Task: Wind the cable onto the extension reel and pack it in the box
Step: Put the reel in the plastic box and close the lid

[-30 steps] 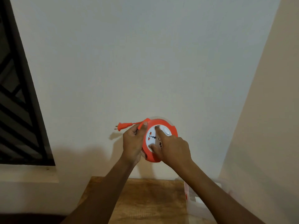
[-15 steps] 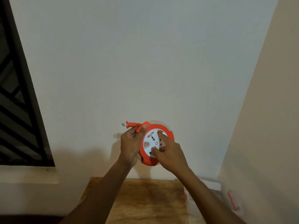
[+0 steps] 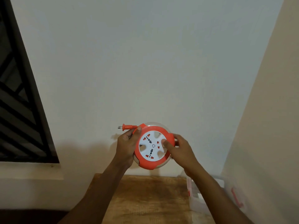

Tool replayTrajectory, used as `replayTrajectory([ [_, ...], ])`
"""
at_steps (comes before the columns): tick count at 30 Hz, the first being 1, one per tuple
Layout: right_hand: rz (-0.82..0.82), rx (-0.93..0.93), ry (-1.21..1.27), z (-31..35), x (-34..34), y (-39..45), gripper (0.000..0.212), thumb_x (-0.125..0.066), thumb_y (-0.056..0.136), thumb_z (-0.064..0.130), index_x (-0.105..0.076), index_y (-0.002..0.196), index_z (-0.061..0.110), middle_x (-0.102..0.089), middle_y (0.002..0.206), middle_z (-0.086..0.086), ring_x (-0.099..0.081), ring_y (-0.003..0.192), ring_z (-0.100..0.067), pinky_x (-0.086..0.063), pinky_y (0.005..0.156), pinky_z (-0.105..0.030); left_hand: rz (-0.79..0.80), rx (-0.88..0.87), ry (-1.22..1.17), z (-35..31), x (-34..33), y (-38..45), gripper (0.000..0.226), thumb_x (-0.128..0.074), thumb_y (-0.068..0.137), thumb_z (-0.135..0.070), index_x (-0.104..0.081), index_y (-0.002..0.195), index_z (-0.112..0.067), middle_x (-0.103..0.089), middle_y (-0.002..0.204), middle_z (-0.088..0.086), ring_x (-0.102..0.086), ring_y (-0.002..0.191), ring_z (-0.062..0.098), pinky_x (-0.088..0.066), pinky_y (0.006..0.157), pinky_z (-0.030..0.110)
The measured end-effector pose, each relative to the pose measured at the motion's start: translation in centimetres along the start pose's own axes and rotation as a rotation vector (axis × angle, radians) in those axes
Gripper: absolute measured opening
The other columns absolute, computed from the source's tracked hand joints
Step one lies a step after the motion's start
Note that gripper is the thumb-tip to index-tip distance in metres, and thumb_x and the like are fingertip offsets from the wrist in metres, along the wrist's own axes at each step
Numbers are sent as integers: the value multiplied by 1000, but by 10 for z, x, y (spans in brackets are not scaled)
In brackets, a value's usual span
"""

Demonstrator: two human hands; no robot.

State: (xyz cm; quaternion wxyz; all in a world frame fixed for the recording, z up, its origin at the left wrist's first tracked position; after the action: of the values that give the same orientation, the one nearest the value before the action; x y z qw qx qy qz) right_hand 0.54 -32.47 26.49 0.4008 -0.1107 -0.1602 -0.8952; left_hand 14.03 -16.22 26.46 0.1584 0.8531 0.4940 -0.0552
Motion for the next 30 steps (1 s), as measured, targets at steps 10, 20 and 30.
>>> replayTrajectory([
  [10,170,-432,409,-92,-70,-26,35,-73,85,13,-62,118,15,-75,100,-7,-74,82,-29,-61,70,-48,-9,203,384,64,64,0,35,-60,100,-46,-80,97,-17,-84,89,4,-80,82,28,-66,77,42],
  [20,176,-710,432,-199,-160,-82,25,-65,87,-4,-65,110,6,-76,90,-15,-73,75,-34,-59,62,-44,-103,564,427,183,169,-63,25,-69,92,2,-73,117,-1,-78,96,11,-76,85,32,-65,66,43],
  [30,128,-667,259,-232,-218,-94,43,-68,77,-10,-69,113,14,-76,94,-7,-73,83,-28,-61,70,-46,-97,634,535,237,224,-78,40,-82,78,2,-75,115,-9,-80,108,10,-76,92,24,-66,81,44],
])
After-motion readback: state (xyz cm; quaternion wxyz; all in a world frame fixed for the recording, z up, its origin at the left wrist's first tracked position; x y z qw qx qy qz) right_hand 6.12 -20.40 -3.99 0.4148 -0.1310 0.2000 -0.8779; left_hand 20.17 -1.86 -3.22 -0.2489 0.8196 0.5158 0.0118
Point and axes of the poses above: each hand's wrist, its own y-axis towards the middle knuckle, its own x-axis out of the back of the hand, z = x × y, the point moved 6 cm from there along y, towards the middle knuckle
